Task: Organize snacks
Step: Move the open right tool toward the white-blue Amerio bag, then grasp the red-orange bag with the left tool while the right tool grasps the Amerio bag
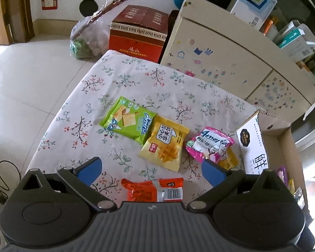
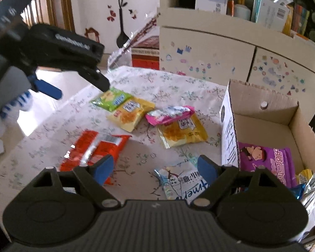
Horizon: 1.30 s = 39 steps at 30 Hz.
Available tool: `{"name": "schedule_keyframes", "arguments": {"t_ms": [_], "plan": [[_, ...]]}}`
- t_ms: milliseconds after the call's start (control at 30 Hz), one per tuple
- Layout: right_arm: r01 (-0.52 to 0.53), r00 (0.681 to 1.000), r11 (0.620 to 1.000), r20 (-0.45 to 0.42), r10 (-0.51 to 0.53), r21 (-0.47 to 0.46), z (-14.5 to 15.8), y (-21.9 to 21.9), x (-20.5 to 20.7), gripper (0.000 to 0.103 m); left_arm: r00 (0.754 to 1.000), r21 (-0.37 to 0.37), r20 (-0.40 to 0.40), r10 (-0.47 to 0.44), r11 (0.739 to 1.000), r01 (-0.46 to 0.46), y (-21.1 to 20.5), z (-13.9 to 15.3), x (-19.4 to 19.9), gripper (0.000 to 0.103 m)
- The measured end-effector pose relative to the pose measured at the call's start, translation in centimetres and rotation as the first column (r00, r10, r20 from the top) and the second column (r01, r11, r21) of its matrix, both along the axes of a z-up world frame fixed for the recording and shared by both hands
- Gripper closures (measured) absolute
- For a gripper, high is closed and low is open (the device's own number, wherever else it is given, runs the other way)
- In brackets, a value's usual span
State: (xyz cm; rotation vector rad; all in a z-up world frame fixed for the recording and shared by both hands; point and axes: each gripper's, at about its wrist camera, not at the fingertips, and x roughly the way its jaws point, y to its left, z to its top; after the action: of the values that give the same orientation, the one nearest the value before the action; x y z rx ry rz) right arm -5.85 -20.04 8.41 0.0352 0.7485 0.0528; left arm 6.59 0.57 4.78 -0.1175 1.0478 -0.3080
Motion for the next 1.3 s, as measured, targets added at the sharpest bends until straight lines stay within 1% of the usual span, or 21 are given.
{"name": "schedule_keyframes", "arguments": {"t_ms": [167, 367, 433, 500, 533, 600, 633, 733, 833, 867, 900, 1033, 1133, 1200, 1267, 1300], "plan": [[0.028, 0.999, 0.999, -0.037, -0.029, -0.017, -1.5, 0.5, 0.6, 0.013, 1.000, 0.019, -0.027, -0.006, 1.000, 0.007, 0.1, -1.6, 0.3, 0.000], [0.073, 0.993, 0.995, -0.087, -0.079, -0.068, -3.7, 1.2, 1.5, 0.013, 0.995, 0.061, -0.075, -0.061, 0.996, 0.065, -1.0, -3.9, 0.2, 0.000], [0.085, 0.992, 0.990, -0.081, -0.094, -0.113, -4.0, 1.6, 1.6, 0.010, 0.994, 0.064, -0.083, -0.075, 0.995, 0.080, -1.3, -4.4, 0.1, 0.000], [0.090, 0.992, 0.989, -0.079, -0.099, -0.119, -4.3, 1.7, 1.7, 0.006, 0.992, 0.071, -0.086, -0.096, 0.992, 0.102, -1.8, -4.8, 0.1, 0.000], [0.089, 0.992, 0.988, -0.082, -0.100, -0.128, -4.5, 1.8, 1.8, 0.003, 0.990, 0.080, -0.090, -0.110, 0.990, 0.117, -2.2, -5.1, 0.1, 0.000], [0.084, 0.990, 0.983, -0.098, -0.101, -0.164, -4.9, 2.2, 2.1, 0.002, 0.988, 0.103, -0.097, -0.121, 0.986, 0.131, -2.5, -5.6, 0.0, 0.000], [0.077, 0.991, 0.983, -0.100, -0.095, -0.167, -4.9, 2.4, 2.1, 0.001, 0.987, 0.116, -0.103, -0.126, 0.984, 0.137, -2.6, -6.0, 0.0, 0.000], [0.071, 0.988, 0.987, -0.127, -0.090, -0.143, -4.8, 2.3, 2.3, 0.000, 0.983, 0.162, -0.117, -0.143, 0.974, 0.161, -2.8, -7.2, -0.3, 0.000], [0.062, 0.986, 0.990, -0.148, -0.080, -0.126, -4.7, 2.5, 2.2, 0.000, 0.981, 0.188, -0.115, -0.157, 0.966, 0.176, -2.8, -7.7, -0.6, 0.000], [0.047, 0.985, 0.993, -0.162, -0.065, -0.112, -4.7, 2.7, 2.2, 0.000, 0.981, 0.194, -0.110, -0.160, 0.965, 0.179, -2.7, -7.8, -0.6, 0.000], [0.048, 0.983, 0.996, -0.171, -0.061, -0.078, -4.6, 2.8, 2.0, 0.000, 0.982, 0.206, -0.111, -0.155, 0.963, 0.176, -2.5, -7.8, -0.6, 0.000], [0.005, 0.985, 0.999, -0.173, -0.012, -0.038, -4.2, 3.6, 1.4, 0.000, 0.988, 0.234, -0.110, -0.111, 0.963, 0.135, -1.3, -7.8, -0.2, 0.000], [-0.041, 0.985, 0.998, -0.166, 0.048, 0.045, -3.7, 3.9, 0.8, 0.000, 0.993, 0.269, -0.091, -0.079, 0.958, 0.101, 0.1, -7.6, -0.1, 0.000], [-0.091, 0.982, 0.990, -0.156, 0.106, 0.105, -3.3, 4.1, 0.7, 0.001, 0.995, 0.283, -0.089, -0.054, 0.956, 0.077, 1.1, -7.6, 0.1, 0.000], [-0.113, 0.983, 0.984, -0.128, 0.131, 0.140, -2.8, 4.3, 0.5, 0.001, 0.996, 0.277, -0.085, -0.027, 0.960, 0.049, 1.8, -7.4, 0.2, 0.000], [-0.106, 0.986, 0.986, -0.111, 0.121, 0.131, -2.6, 4.3, 0.4, 0.001, 0.996, 0.261, -0.083, -0.022, 0.964, 0.043, 2.2, -7.2, 0.2, 0.000]]}}
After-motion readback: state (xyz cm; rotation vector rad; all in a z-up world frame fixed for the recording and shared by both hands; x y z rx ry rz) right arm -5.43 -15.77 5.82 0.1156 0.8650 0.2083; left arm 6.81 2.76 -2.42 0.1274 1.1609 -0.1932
